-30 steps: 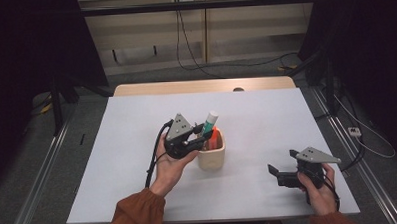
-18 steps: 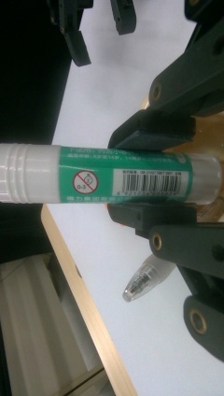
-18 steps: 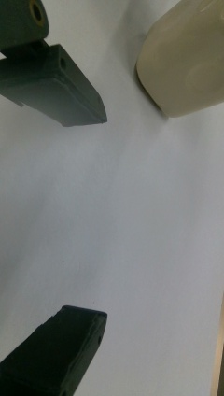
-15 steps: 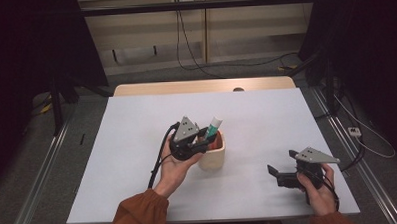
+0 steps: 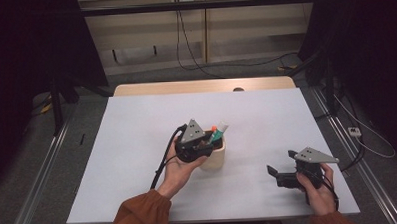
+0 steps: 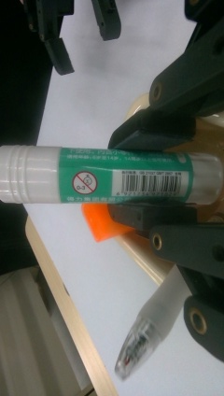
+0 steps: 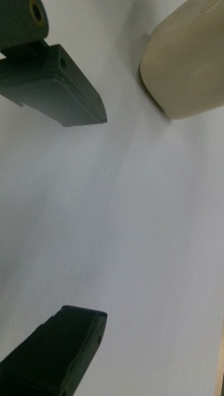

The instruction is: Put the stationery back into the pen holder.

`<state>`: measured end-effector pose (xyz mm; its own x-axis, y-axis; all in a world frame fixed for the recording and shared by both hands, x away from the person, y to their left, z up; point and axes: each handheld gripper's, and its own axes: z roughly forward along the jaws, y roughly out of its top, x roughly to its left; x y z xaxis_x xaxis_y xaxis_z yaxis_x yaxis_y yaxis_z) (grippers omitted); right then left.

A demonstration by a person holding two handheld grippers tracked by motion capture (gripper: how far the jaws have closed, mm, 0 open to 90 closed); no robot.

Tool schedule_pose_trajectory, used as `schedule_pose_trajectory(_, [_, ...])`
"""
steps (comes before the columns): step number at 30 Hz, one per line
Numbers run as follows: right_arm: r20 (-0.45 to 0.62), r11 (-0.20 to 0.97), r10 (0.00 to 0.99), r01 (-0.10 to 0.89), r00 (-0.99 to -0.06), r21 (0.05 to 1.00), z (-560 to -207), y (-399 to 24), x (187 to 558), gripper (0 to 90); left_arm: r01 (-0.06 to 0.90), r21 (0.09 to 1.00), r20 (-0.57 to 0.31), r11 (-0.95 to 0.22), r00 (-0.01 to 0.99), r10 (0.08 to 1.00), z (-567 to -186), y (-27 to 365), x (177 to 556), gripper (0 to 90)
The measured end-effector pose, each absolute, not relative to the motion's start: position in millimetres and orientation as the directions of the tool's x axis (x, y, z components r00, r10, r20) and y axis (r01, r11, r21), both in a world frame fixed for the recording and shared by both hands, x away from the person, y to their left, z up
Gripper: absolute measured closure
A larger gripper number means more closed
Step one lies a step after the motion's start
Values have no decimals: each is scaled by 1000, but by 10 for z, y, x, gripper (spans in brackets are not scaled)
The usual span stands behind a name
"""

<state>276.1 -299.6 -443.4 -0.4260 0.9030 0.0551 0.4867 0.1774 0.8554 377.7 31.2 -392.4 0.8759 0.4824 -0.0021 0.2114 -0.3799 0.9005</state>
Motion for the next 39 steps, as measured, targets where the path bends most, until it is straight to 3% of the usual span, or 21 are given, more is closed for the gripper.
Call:
schedule_pose_trajectory(13, [56,175,905,488,-422,855,-4433,-2998,2758,53,231,888,-11,-398,876,483,-3920,368,3789,656])
schedule_pose_trajectory(21, [58,173,905,488,-422,855,-4433,-2997,2759,52,198,902,5,-382,883,470,-3869,392,3749,599])
schedule_pose_trajectory(39, [57,175,900,480,-431,860,-4433,-2993,2769,51,180,902,34,-393,876,480,-3758,367,3679,275])
